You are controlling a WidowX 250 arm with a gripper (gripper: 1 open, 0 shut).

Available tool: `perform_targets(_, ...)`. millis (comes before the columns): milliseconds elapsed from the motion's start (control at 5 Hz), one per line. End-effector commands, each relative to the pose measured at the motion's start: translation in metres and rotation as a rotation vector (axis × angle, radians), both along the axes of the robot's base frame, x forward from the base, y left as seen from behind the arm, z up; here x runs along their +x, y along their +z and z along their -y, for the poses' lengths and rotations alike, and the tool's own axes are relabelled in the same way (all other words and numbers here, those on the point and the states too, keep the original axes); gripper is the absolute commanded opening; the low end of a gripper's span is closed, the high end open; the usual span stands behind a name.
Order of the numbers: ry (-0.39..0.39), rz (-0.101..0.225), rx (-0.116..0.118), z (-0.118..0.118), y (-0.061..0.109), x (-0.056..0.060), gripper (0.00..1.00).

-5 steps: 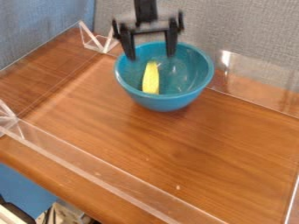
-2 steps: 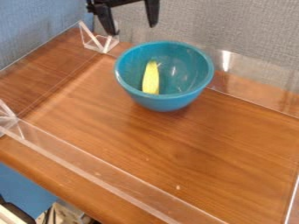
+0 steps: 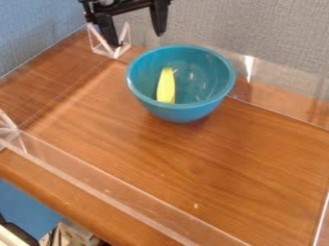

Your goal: Put the yellow object in the blue bowl

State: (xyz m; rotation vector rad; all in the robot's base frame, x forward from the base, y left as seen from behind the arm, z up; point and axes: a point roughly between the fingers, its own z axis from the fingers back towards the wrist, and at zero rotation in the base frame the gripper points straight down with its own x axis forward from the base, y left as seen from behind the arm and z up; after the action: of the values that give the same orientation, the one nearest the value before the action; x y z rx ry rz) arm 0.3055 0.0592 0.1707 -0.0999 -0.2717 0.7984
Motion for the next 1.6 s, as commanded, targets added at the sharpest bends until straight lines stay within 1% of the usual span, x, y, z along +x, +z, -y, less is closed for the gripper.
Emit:
perform_targets(0, 0.017, 0.065, 0.013, 0.009, 0.016, -0.002, 1.0)
perform_targets(200, 0.118, 0.068, 0.018, 0.005, 0.017, -0.007, 1.0)
perform_targets(400, 0.204, 0.073, 0.027, 0.001, 0.015, -0.01, 1.0)
perform_targets(600, 0.172, 0.079, 0.028, 0.015, 0.016, -0.008, 1.0)
perform_targets(800, 0.12, 0.086, 0.04, 0.025, 0.015, -0.005, 1.0)
perform_targets(1000, 0.093, 0.094, 0.054, 0.016, 0.014, 0.002, 1.0)
perform_targets(1400, 0.052, 0.102, 0.07, 0.001, 0.013, 0.014, 1.0)
